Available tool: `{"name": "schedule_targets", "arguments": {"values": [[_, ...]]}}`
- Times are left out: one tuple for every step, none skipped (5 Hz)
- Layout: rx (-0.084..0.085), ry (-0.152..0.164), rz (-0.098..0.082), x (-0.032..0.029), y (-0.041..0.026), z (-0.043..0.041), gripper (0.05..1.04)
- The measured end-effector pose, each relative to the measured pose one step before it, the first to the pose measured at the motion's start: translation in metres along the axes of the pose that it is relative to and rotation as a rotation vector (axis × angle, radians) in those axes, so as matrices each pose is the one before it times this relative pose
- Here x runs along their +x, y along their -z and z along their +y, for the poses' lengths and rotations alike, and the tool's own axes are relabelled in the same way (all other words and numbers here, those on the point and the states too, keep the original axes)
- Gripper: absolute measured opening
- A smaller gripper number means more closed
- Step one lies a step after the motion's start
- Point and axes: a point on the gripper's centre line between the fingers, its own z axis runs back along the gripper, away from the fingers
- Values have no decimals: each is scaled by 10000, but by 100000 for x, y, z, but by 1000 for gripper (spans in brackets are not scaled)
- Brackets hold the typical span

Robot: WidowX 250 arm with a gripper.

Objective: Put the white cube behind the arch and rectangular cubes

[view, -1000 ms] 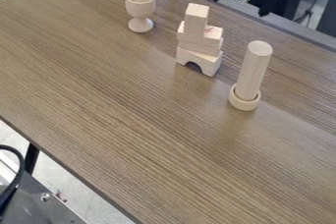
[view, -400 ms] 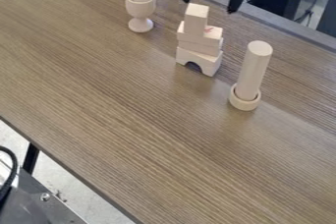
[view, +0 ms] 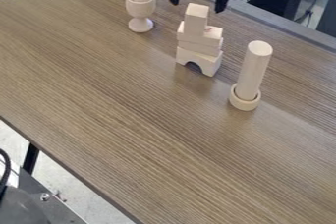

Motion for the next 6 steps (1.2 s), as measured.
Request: {"name": "schedule_targets", "arguments": {"values": [[-536, 272, -302, 720, 355, 311, 999], [-265, 477, 291, 0, 1259, -120, 999], [-284, 777, 159, 760, 488, -580, 999], [-106, 600, 235, 253, 452, -203, 999], [130, 191, 491, 12, 477, 206, 979], [361, 110, 645, 46, 187, 496, 709]]}}
